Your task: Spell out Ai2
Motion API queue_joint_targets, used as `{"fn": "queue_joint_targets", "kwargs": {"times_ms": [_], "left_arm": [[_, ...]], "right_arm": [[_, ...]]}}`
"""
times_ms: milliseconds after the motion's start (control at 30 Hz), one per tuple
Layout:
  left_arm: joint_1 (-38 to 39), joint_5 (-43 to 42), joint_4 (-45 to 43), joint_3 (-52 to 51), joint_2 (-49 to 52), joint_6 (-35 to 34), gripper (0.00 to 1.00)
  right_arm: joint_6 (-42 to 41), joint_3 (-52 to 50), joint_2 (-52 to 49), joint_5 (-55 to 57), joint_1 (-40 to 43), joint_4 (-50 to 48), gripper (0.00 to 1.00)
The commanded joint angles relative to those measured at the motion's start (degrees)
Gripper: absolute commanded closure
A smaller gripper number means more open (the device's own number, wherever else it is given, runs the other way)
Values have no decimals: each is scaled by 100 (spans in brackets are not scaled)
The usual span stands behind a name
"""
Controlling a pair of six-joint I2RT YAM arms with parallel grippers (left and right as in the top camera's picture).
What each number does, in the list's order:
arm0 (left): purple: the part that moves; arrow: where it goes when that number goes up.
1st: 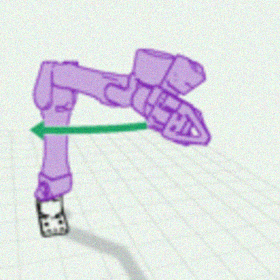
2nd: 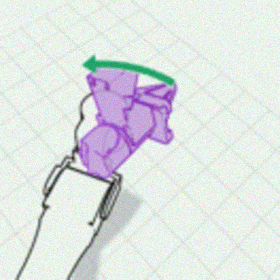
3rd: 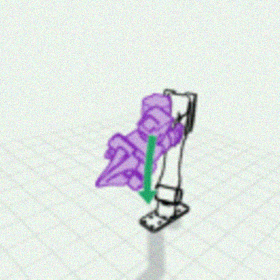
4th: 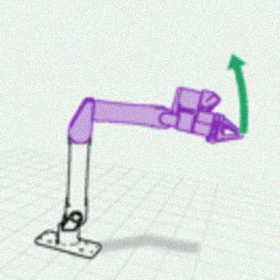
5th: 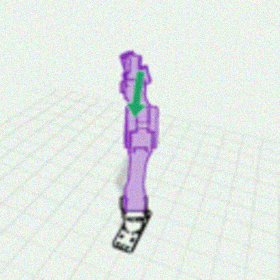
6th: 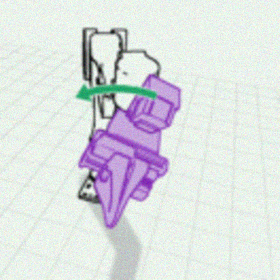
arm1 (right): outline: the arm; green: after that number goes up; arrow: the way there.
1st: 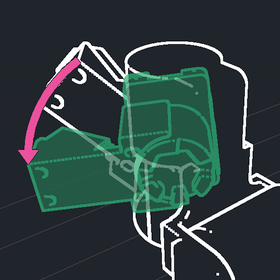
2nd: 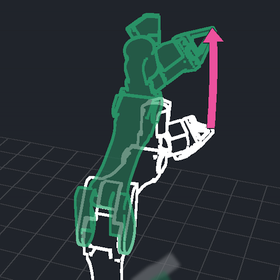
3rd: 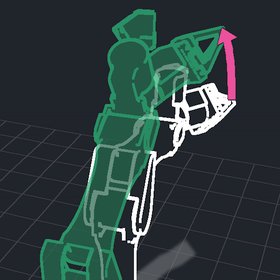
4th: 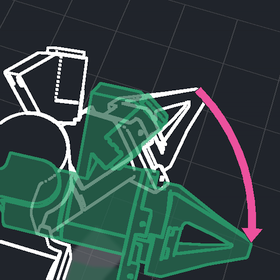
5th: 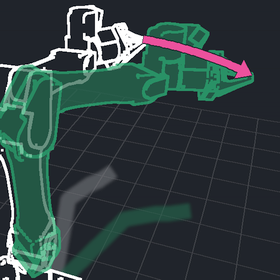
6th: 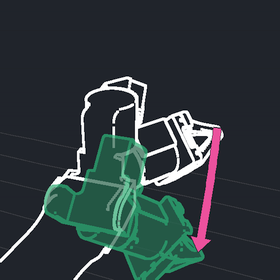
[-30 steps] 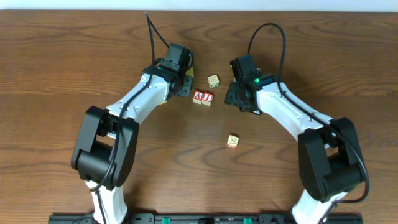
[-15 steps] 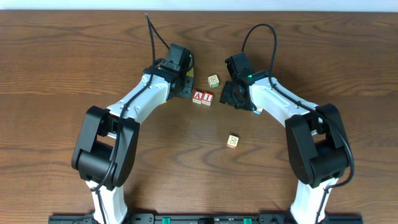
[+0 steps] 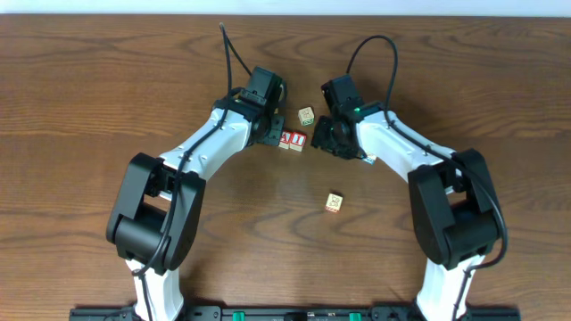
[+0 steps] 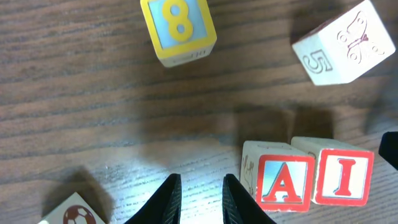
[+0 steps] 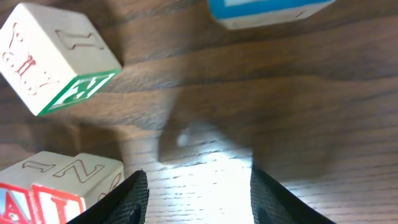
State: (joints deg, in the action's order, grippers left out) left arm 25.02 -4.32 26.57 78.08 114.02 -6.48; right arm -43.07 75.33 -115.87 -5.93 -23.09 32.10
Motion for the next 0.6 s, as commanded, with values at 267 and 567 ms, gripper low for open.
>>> {"fn": "queue_joint_targets", "kwargs": {"times_ms": [267,567], "left_arm": [[-11,129,181,-26,98,-83,77],[-7,192,188,-26,291,-127,77]], "right_arm": [[-208,-15,-280,-11,-227,-55,47],[-140,-15,-286,142,-229,-63,46]]}}
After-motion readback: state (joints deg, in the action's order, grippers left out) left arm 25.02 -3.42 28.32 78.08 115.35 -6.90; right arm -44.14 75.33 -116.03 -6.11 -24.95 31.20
